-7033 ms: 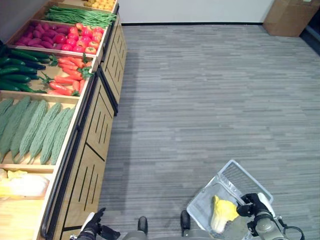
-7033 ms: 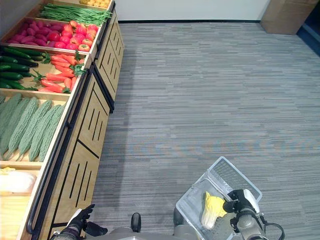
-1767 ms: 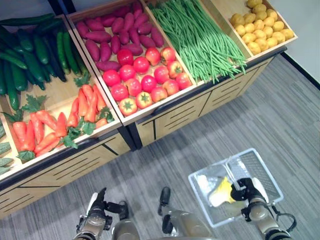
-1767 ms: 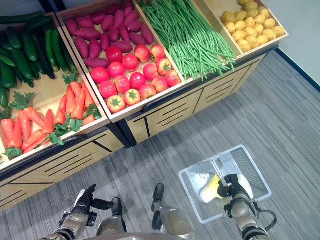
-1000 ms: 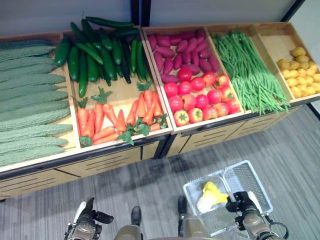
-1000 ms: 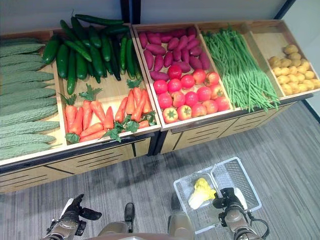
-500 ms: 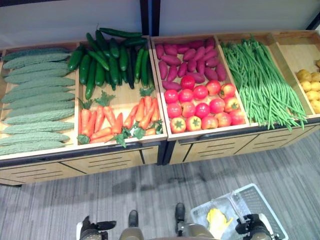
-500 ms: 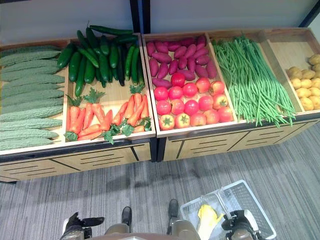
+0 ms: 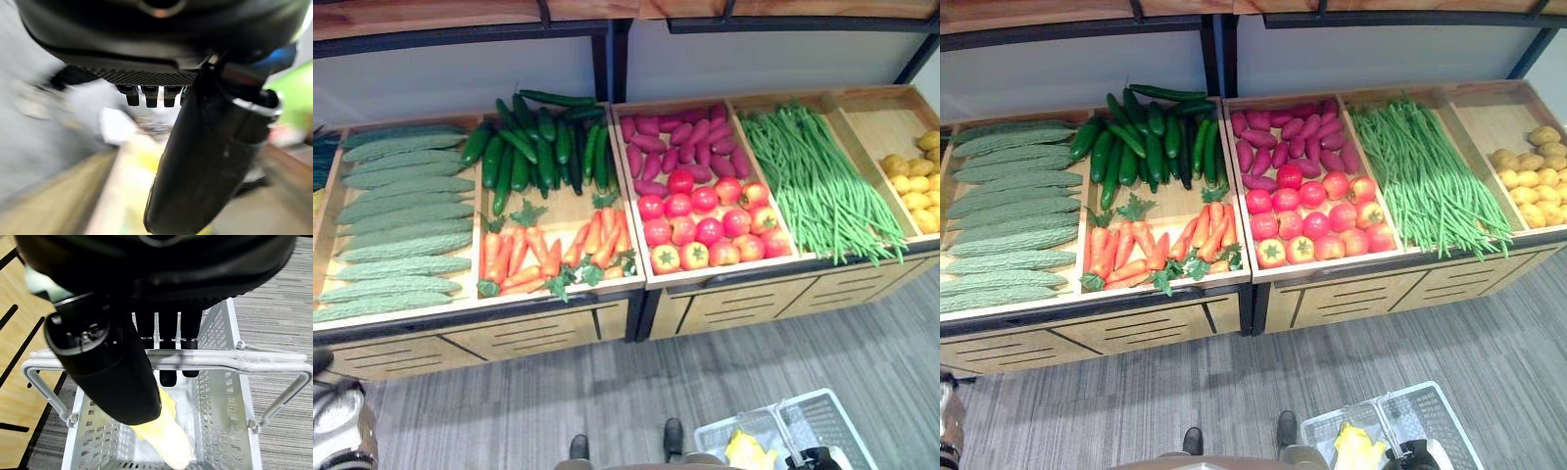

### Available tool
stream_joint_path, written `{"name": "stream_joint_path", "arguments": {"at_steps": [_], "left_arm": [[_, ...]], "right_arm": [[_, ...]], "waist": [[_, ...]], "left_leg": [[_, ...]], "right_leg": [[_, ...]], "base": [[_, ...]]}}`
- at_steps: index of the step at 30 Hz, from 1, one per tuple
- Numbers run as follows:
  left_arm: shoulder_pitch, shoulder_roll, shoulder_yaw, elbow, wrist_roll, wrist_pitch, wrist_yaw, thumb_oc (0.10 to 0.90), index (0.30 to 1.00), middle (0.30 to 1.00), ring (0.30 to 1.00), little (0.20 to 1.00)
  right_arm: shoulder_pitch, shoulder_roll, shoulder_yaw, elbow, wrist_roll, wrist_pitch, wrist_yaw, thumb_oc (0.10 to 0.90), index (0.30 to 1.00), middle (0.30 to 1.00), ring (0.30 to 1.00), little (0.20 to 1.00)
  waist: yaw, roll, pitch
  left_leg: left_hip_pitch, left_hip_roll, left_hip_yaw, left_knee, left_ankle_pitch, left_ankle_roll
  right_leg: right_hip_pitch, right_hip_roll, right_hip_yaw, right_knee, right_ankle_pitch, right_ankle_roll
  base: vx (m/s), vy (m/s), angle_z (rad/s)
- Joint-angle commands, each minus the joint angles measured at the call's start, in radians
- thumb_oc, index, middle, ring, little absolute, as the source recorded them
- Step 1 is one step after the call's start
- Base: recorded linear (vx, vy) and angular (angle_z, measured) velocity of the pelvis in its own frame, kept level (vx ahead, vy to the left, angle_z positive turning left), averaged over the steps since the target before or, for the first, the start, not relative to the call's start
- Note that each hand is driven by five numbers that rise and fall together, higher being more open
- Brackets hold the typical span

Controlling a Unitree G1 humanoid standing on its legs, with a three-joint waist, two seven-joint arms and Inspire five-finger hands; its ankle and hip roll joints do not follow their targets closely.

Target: Get the vegetables into the basket

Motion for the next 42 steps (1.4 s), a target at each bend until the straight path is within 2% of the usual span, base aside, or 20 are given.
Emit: {"name": "stream_joint_path", "arguments": {"at_steps": [1, 4, 5, 6, 7, 13, 16, 22, 30, 33, 36, 40, 42], "left_arm": [[-0.048, 0.042, 0.020, -0.042, 0.155, -0.063, 0.055, 0.900, 1.000, 1.000, 1.000, 1.000], [-0.064, 0.005, -0.024, -0.161, 0.198, -0.067, 0.008, 0.900, 1.000, 1.000, 1.000, 1.000], [-0.074, -0.011, -0.066, -0.215, 0.169, -0.105, -0.074, 0.900, 1.000, 1.000, 1.000, 1.000], [-0.081, -0.018, -0.079, -0.211, 0.147, -0.113, -0.081, 0.900, 1.000, 1.000, 1.000, 1.000], [-0.114, -0.035, -0.134, -0.215, 0.086, -0.136, -0.154, 0.900, 1.000, 1.000, 1.000, 1.000], [-0.196, -0.098, -0.320, -0.267, -0.070, -0.150, -0.375, 0.900, 1.000, 1.000, 1.000, 1.000], [-0.200, -0.111, -0.363, -0.317, -0.094, -0.151, -0.429, 0.900, 1.000, 1.000, 1.000, 1.000], [-0.222, -0.138, -0.441, -0.316, -0.142, -0.132, -0.513, 0.900, 1.000, 1.000, 1.000, 1.000], [-0.246, -0.146, -0.484, -0.230, -0.068, -0.090, -0.491, 0.900, 1.000, 1.000, 1.000, 1.000], [-0.263, -0.129, -0.500, -0.188, 0.013, -0.055, -0.463, 0.900, 1.000, 1.000, 1.000, 1.000], [-0.308, -0.104, -0.539, -0.124, 0.145, 0.010, -0.438, 0.900, 1.000, 1.000, 1.000, 1.000], [-0.326, -0.105, -0.551, -0.090, 0.173, 0.034, -0.434, 0.900, 1.000, 1.000, 1.000, 1.000], [-0.349, -0.106, -0.564, -0.050, 0.210, 0.071, -0.427, 0.900, 1.000, 1.000, 1.000, 1.000]], "right_arm": [[-0.018, -0.040, -0.013, 0.022, -0.019, 0.005, -0.037, 0.400, 0.300, 0.300, 0.300, 0.300], [-0.026, -0.045, -0.015, 0.018, -0.022, 0.012, -0.029, 0.400, 0.300, 0.300, 0.300, 0.300], [-0.035, -0.052, -0.013, 0.007, -0.025, 0.015, -0.021, 0.400, 0.300, 0.300, 0.300, 0.300], [-0.039, -0.053, -0.008, 0.003, -0.026, 0.018, -0.020, 0.400, 0.300, 0.300, 0.300, 0.300], [-0.052, -0.056, 0.006, -0.008, -0.038, 0.024, -0.013, 0.400, 0.300, 0.300, 0.300, 0.300], [-0.098, -0.064, 0.045, -0.058, -0.054, 0.032, 0.018, 0.400, 0.300, 0.300, 0.300, 0.300], [-0.106, -0.064, 0.057, -0.082, -0.058, 0.025, 0.024, 0.400, 0.300, 0.300, 0.300, 0.300], [-0.101, -0.065, 0.053, -0.085, -0.054, 0.023, 0.034, 0.400, 0.300, 0.300, 0.300, 0.300], [-0.103, -0.060, 0.054, -0.081, -0.049, 0.025, 0.030, 0.400, 0.300, 0.300, 0.300, 0.300], [-0.110, -0.063, 0.059, -0.084, -0.041, 0.022, 0.022, 0.400, 0.300, 0.300, 0.300, 0.300], [-0.124, -0.067, 0.069, -0.085, -0.044, 0.028, 0.016, 0.400, 0.300, 0.300, 0.300, 0.300], [-0.125, -0.068, 0.074, -0.086, -0.049, 0.030, 0.015, 0.400, 0.300, 0.300, 0.300, 0.300], [-0.127, -0.072, 0.078, -0.085, -0.054, 0.034, 0.013, 0.400, 0.300, 0.300, 0.300, 0.300]], "waist": [[-0.028, -0.065, 0.006], [-0.036, -0.065, 0.009], [-0.041, -0.064, 0.013], [-0.044, -0.064, 0.013], [-0.054, -0.062, 0.014], [-0.080, -0.058, 0.026], [-0.086, -0.060, 0.031], [-0.099, -0.065, 0.035], [-0.108, -0.071, 0.041], [-0.109, -0.070, 0.047], [-0.115, -0.067, 0.048], [-0.119, -0.067, 0.046], [-0.123, -0.066, 0.046]], "left_leg": [[-0.028, 0.020, -0.021, 0.000, -0.013, -0.042], [-0.032, 0.020, -0.019, 0.000, -0.012, -0.042], [-0.033, 0.020, -0.018, 0.000, -0.011, -0.041], [-0.033, 0.020, -0.016, 0.000, -0.011, -0.040], [-0.031, 0.019, -0.009, 0.000, -0.012, -0.040], [-0.018, 0.023, 0.016, 0.000, -0.013, -0.039], [-0.015, 0.026, 0.023, 0.000, -0.015, -0.038], [-0.022, 0.034, 0.033, 0.000, -0.012, -0.040], [-0.016, 0.041, 0.042, 0.000, -0.016, -0.040], [-0.018, 0.042, 0.046, 0.000, -0.016, -0.041], [-0.019, 0.044, 0.053, 0.000, -0.017, -0.040], [-0.017, 0.045, 0.056, 0.000, -0.019, -0.041], [-0.016, 0.046, 0.060, 0.000, -0.019, -0.041]], "right_leg": [[0.026, -0.110, 0.007, 0.004, -0.027, 0.113], [0.024, -0.112, 0.007, 0.002, -0.023, 0.113], [0.022, -0.114, 0.010, 0.002, -0.020, 0.113], [0.021, -0.114, 0.012, 0.001, -0.020, 0.113], [0.020, -0.115, 0.018, 0.001, -0.019, 0.112], [0.012, -0.109, 0.048, 0.001, -0.016, 0.108], [0.005, -0.105, 0.059, 0.001, -0.015, 0.108], [-0.012, -0.095, 0.076, 0.001, -0.014, 0.105], [-0.012, -0.087, 0.085, 0.001, -0.020, 0.102], [-0.018, -0.084, 0.091, 0.001, -0.021, 0.100], [-0.025, -0.081, 0.097, 0.001, -0.022, 0.101], [-0.028, -0.079, 0.101, 0.001, -0.022, 0.102], [-0.031, -0.078, 0.104, 0.001, -0.021, 0.102]], "base": [[-0.04, 0.002, 0.02], [-0.04, 0.008, 0.06], [-0.04, 0.017, 0.04], [-0.03, 0.029, -0.06], [-0.01, 0.025, -0.07], [0.00, 0.017, -0.15], [0.00, 0.002, -0.17], [0.01, -0.001, -0.09], [0.03, -0.002, -0.04], [0.03, 0.002, -0.05], [0.03, 0.010, -0.02], [0.03, 0.004, -0.05], [0.02, 0.011, -0.05]]}}
